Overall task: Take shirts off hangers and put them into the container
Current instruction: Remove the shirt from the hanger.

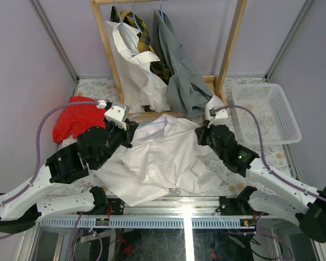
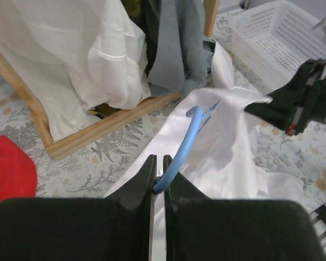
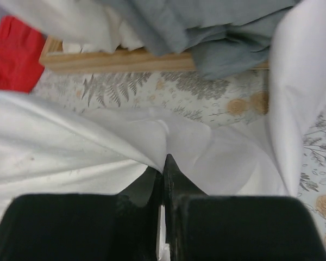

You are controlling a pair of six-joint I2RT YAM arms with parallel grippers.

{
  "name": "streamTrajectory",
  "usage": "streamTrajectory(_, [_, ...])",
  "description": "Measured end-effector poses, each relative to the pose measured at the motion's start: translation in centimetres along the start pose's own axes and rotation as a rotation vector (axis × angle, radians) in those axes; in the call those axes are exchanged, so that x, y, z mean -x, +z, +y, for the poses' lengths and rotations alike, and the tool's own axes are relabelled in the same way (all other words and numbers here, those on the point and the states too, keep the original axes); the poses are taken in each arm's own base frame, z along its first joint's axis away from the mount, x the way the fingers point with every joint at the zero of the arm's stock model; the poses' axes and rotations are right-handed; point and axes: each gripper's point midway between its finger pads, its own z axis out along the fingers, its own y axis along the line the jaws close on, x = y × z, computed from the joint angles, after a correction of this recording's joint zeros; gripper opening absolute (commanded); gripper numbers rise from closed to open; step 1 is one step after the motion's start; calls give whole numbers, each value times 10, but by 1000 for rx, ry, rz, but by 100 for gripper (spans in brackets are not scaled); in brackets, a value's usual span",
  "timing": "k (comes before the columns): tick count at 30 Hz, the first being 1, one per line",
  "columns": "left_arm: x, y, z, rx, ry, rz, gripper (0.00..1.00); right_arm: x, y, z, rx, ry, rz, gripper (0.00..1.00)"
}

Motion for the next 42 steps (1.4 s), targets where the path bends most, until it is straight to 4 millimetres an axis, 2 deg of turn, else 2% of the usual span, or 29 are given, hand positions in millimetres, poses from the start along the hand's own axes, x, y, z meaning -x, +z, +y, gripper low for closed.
streamTrajectory(3, [3,-1,8,41,-17,-13,0,16,-1,-22,-44,104,-32,0])
streamTrajectory(5, [4,-2,10,55,-29,-18,0,11,1,-29,-55,146,-5,0])
streamTrajectory(6, [4,-2,10,58,-35,-20,0,6,3,-30,-56,156,19,0])
streamTrajectory(9, [6,-5,12,57,-54,-32,0,-27,15,-28,-60,208,142,0])
streamTrajectory(12, [3,-9,13,50,-64,-36,0,-68,24,-23,-47,281,263,0])
streamTrajectory(14, [0,-10,12,44,-65,-31,0,-93,24,-20,-27,306,342,0])
streamTrajectory(16, [1,-11,12,39,-67,-33,0,-109,22,-10,33,320,417,0])
streamTrajectory(18, [2,-13,12,36,-70,-39,0,-112,21,-3,79,319,443,0])
streamTrajectory(21, [7,-17,14,32,-82,-58,0,-114,17,8,158,296,493,16])
streamTrajectory(22, [8,-18,15,30,-86,-66,0,-113,15,11,175,282,509,16])
streamTrajectory(24, [12,-19,15,29,-92,-79,0,-107,13,13,186,246,524,25])
streamTrajectory(28, [15,-22,17,26,-94,-94,0,-80,7,17,198,180,493,43])
streamTrajectory(31, [15,-23,16,15,-82,-95,0,-49,-5,18,220,117,408,54])
streamTrajectory(34, [14,-23,7,-35,-56,-85,0,-9,-22,23,286,22,264,69])
streamTrajectory(38, [7,-16,-14,-129,-14,-45,0,36,-51,33,399,-156,57,74])
streamTrajectory(40, [1,-9,-28,-185,11,-8,0,49,-63,38,453,-253,-16,74])
streamTrajectory(42, [-4,-3,-42,-240,30,21,0,52,-72,43,513,-353,-51,74])
